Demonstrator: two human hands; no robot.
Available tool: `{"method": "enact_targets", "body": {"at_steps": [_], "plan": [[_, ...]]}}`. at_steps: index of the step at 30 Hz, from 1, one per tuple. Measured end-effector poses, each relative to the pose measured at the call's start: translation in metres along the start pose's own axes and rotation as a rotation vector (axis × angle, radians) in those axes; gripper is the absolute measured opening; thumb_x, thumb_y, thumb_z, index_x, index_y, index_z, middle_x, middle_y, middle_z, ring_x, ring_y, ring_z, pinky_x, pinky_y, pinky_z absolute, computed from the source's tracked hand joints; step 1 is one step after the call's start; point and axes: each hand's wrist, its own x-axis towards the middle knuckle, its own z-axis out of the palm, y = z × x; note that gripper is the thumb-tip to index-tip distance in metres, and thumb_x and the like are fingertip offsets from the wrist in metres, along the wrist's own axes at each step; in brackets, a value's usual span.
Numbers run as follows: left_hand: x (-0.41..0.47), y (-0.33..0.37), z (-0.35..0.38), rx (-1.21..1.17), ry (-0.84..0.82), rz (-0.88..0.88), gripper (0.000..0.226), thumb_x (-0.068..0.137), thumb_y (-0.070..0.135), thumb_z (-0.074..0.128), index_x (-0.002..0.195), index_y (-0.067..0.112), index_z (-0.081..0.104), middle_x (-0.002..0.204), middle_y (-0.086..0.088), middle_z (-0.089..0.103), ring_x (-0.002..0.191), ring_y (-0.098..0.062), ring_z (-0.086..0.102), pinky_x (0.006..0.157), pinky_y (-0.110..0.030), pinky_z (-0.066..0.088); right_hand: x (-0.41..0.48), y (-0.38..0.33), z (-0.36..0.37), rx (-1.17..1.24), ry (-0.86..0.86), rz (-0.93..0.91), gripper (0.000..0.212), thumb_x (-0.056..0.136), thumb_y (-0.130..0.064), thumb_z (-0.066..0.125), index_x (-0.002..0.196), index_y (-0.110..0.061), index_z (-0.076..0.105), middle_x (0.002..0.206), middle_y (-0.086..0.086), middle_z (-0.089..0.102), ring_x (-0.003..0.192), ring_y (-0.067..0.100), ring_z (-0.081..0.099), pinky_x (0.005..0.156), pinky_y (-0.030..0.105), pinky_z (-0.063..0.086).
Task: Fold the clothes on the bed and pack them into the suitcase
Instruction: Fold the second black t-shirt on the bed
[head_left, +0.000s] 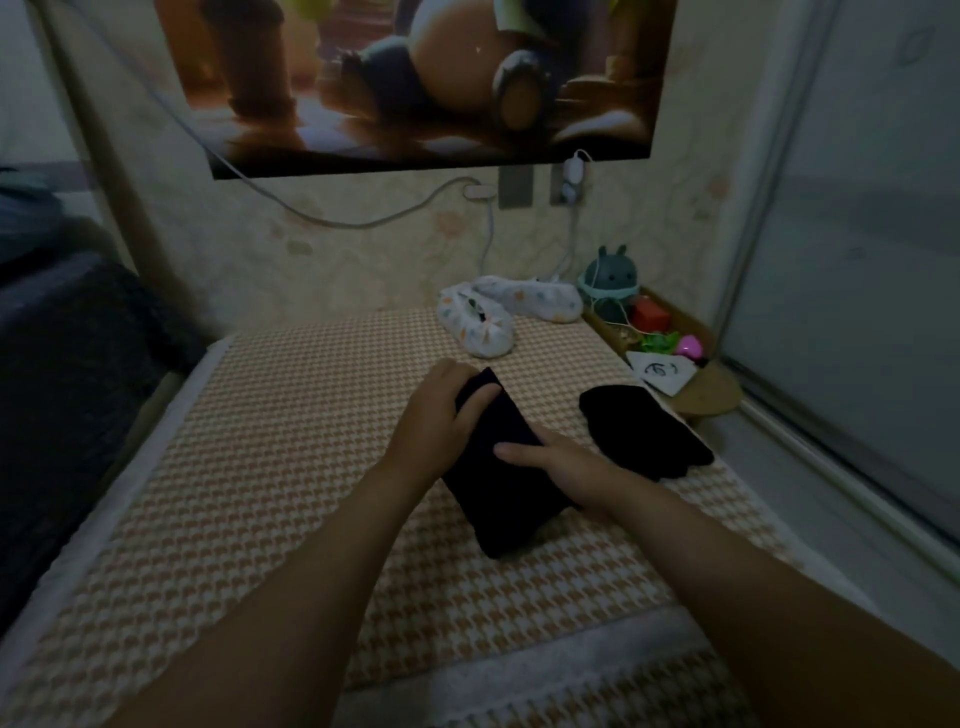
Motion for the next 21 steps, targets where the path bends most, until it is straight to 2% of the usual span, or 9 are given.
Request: {"method": "enact_targets", "body": {"at_steps": [2, 4, 6, 8, 11, 14, 16, 18, 21], "plan": [[0.01, 0.008, 0.019, -0.014, -0.009, 0.01, 0.019, 0.098, 0.034, 0.051, 0.084, 0.021, 0.052, 0.079, 0.011, 0.043, 0.076, 0.002, 0.044, 0.067, -0.013, 0.033, -0.007, -0.001, -0.02, -0.06, 0.093, 0.01, 0.045, 0.085, -0.039, 0.072, 0.126, -0.027, 0.058, 0.119, -0.003, 0.068, 0.104, 0.017, 0.068, 0.092, 0.037, 0.053], [0.019, 0.014, 0.04, -0.013, -0.02, -0.022, 0.02, 0.097, 0.036, 0.051, 0.09, 0.018, 0.055, 0.083, 0.008, 0.049, 0.077, -0.002, 0.047, 0.068, -0.018, 0.035, -0.008, 0.001, -0.04, -0.166, 0.291, 0.0, 0.044, 0.082, -0.037, 0.076, 0.12, -0.023, 0.059, 0.116, 0.0, 0.067, 0.095, 0.016, 0.068, 0.08, 0.033, 0.058], [0.026, 0.017, 0.06, 0.039, 0.015, -0.05, 0.023, 0.097, 0.033, 0.054, 0.114, 0.017, 0.056, 0.108, 0.001, 0.057, 0.098, -0.009, 0.052, 0.084, -0.026, 0.043, -0.006, 0.006, -0.058, -0.264, 0.427, -0.036, 0.049, 0.084, -0.034, 0.075, 0.126, -0.021, 0.052, 0.12, -0.002, 0.062, 0.097, 0.015, 0.065, 0.076, 0.03, 0.057], [0.032, 0.018, 0.078, 0.094, -0.018, -0.073, 0.039, 0.097, 0.025, 0.053, 0.135, 0.017, 0.046, 0.135, -0.004, 0.049, 0.123, -0.018, 0.044, 0.102, -0.031, 0.037, -0.005, 0.014, -0.072, -0.413, 0.469, -0.05, 0.059, 0.089, -0.035, 0.068, 0.14, -0.022, 0.039, 0.128, -0.004, 0.055, 0.11, 0.018, 0.059, 0.085, 0.03, 0.052], [0.037, 0.012, 0.1, 0.123, -0.277, -0.09, 0.042, 0.1, 0.023, 0.044, 0.142, 0.02, 0.043, 0.142, -0.004, 0.045, 0.131, -0.024, 0.04, 0.109, -0.032, 0.032, 0.0, 0.024, -0.081, -0.575, 0.436, -0.059, 0.064, 0.097, -0.035, 0.056, 0.151, -0.023, 0.023, 0.142, 0.004, 0.048, 0.122, 0.024, 0.052, 0.096, 0.03, 0.045], [0.033, 0.003, 0.116, 0.16, -0.528, -0.143, 0.049, 0.105, 0.031, 0.032, 0.152, 0.023, 0.025, 0.158, -0.003, 0.023, 0.143, -0.025, 0.024, 0.119, -0.036, 0.02, 0.007, 0.027, -0.077, -0.783, 0.556, -0.066, 0.059, 0.1, -0.032, 0.05, 0.152, -0.021, 0.023, 0.143, 0.011, 0.035, 0.12, 0.028, 0.049, 0.099, 0.033, 0.043], [0.027, -0.002, 0.125, 0.214, -0.632, -0.174, 0.051, 0.105, 0.038, 0.023, 0.154, 0.028, 0.012, 0.162, 0.0, 0.006, 0.148, -0.022, 0.008, 0.12, -0.034, 0.007, 0.007, 0.03, -0.074, -1.15, 0.671, -0.073, 0.049, 0.1, -0.031, 0.047, 0.146, -0.02, 0.035, 0.144, 0.01, 0.032, 0.122, 0.028, 0.043, 0.1, 0.037, 0.041], [0.024, -0.004, 0.134, 0.222, -0.666, -0.192, 0.051, 0.105, 0.042, 0.016, 0.154, 0.032, 0.007, 0.162, 0.0, -0.001, 0.149, -0.023, 0.001, 0.12, -0.035, 0.003, 0.005, 0.035, -0.077, -1.466, 0.625, -0.069, 0.043, 0.1, -0.032, 0.043, 0.141, -0.023, 0.042, 0.148, 0.006, 0.035, 0.129, 0.027, 0.035, 0.106, 0.042, 0.03], [0.027, -0.004, 0.148, 0.278, -0.663, -0.148, 0.051, 0.106, 0.035, 0.014, 0.155, 0.023, 0.01, 0.162, -0.006, 0.004, 0.149, -0.023, 0.002, 0.121, -0.036, 0.001, 0.001, 0.039, -0.087, -1.486, 0.476, 0.067, 0.049, 0.104, -0.037, 0.023, 0.151, -0.022, 0.03, 0.159, -0.004, 0.024, 0.147, 0.016, 0.014, 0.118, 0.051, 0.005]]}}
